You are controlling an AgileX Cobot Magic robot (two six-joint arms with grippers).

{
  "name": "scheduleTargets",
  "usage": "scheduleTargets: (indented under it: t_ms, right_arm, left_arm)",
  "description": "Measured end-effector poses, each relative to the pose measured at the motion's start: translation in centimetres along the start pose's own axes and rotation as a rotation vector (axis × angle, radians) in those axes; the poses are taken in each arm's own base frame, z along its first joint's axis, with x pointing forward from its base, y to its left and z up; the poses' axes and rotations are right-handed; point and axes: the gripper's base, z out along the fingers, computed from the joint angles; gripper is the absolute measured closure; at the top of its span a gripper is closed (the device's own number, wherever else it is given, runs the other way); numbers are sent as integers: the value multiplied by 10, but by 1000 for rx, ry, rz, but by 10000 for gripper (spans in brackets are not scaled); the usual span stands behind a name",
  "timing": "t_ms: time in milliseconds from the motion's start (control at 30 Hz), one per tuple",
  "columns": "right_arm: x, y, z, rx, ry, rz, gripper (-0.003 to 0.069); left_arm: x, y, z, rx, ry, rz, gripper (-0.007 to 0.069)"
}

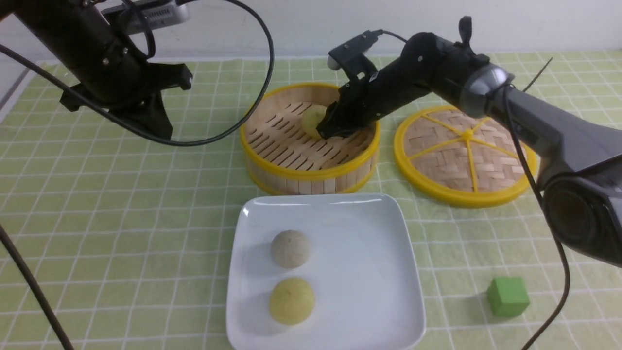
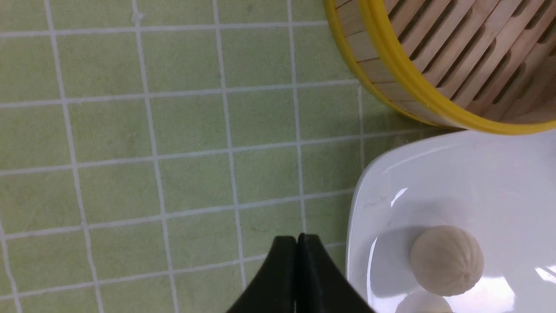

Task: Put the steamed buns into the plate on the green tablecloth.
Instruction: 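Reach toward a bun in the bamboo steamer with the right gripper, then move the steamed bun from the bamboo steamer onto the white plate with the right gripper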

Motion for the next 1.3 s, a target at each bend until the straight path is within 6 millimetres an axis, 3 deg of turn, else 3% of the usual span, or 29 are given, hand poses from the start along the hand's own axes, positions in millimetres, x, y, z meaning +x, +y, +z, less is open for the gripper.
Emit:
scheduleTargets:
  t_ms: [67,233,333,567,733,867,933,1033,1100,1200,1300]
  right_arm:
    - [1,3,-6,-16,53,-12,648]
    - [-10,13,-44,-40,148,-25,655]
    - [-29,22,-94,-62,160,-24,650]
    - [-59,42,-181,-20,76,30,650]
    - [-43,59,-212,5,131,121,650]
    - [-2,79,-226,-32,247,201,648]
    - [19,90,-226,-73,293,239,648]
    - [53,115,-206,-132,304,252,648]
    - [63,121,-193,-134,285,233,647]
    - [85,146,-151,-121,234,120,643]
    - [95,155,-125,-86,203,77,633]
  left_arm:
    - [0,0,0,0,0,0,606]
    - [0,0,0,0,0,0,606]
    - [0,0,0,0,0,0,606]
    - [0,1,0,-7,0,3,608]
    - [0,1,0,-15,0,5,610]
    - [0,2,0,-17,0,6,610]
    - [0,2,0,-17,0,6,610]
    - [0,2,0,-17,0,6,610]
    - [0,1,0,-15,0,5,609]
    - [0,1,0,-15,0,5,609]
    - [0,1,0,-15,0,6,607]
